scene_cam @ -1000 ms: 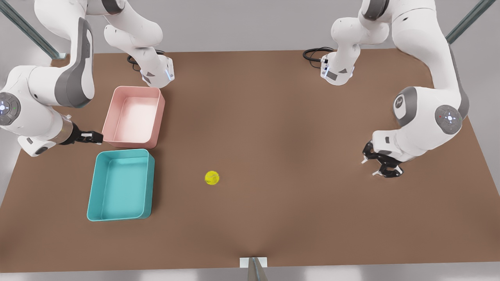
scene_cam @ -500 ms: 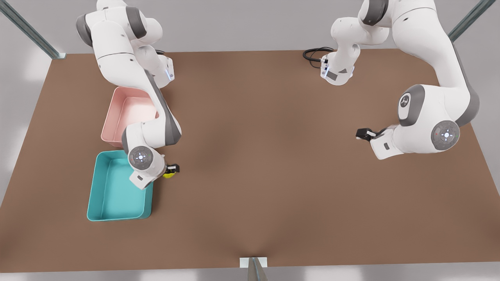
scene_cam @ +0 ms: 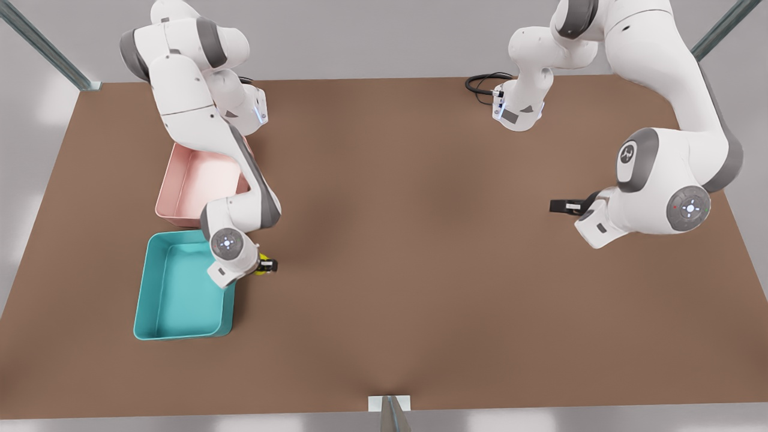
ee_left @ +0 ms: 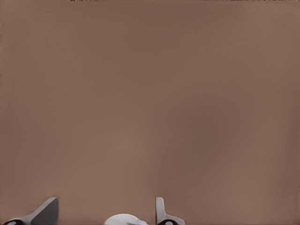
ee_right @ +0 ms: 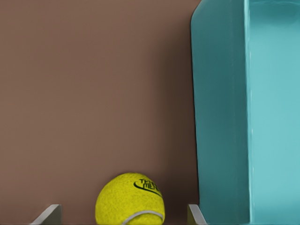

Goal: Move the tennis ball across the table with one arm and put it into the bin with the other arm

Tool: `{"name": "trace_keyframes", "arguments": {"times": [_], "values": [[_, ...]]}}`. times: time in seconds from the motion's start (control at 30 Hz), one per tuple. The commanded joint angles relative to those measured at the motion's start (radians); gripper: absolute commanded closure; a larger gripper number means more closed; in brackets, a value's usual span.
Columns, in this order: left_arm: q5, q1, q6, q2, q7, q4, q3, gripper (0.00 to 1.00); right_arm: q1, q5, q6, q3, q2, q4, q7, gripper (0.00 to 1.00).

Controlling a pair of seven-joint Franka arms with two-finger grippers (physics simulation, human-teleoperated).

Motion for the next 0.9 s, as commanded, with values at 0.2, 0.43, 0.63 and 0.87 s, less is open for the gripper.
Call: {"name": "trace_keyframes", "arguments": {"times": [0.2,0.43,0.63,0.87], "values": [[0.0,0.0,0.003,0.001,-0.172,0.0,0.0,0.0,0.004,-0.006,0.147,0.0,0.006,-0.072,0.089,0.0],[0.0,0.0,0.003,0.004,-0.172,0.0,0.0,0.0,0.004,-0.006,0.146,0.0,0.035,-0.082,0.089,0.0],[0.0,0.0,0.003,0.01,-0.172,-0.001,0.0,0.0,0.001,-0.003,0.146,0.0,0.054,-0.098,0.089,0.0],[0.0,0.0,0.0,0.013,-0.174,0.0,0.0,0.0,0.0,-0.006,0.146,0.0,0.067,-0.096,0.09,0.13]]}}
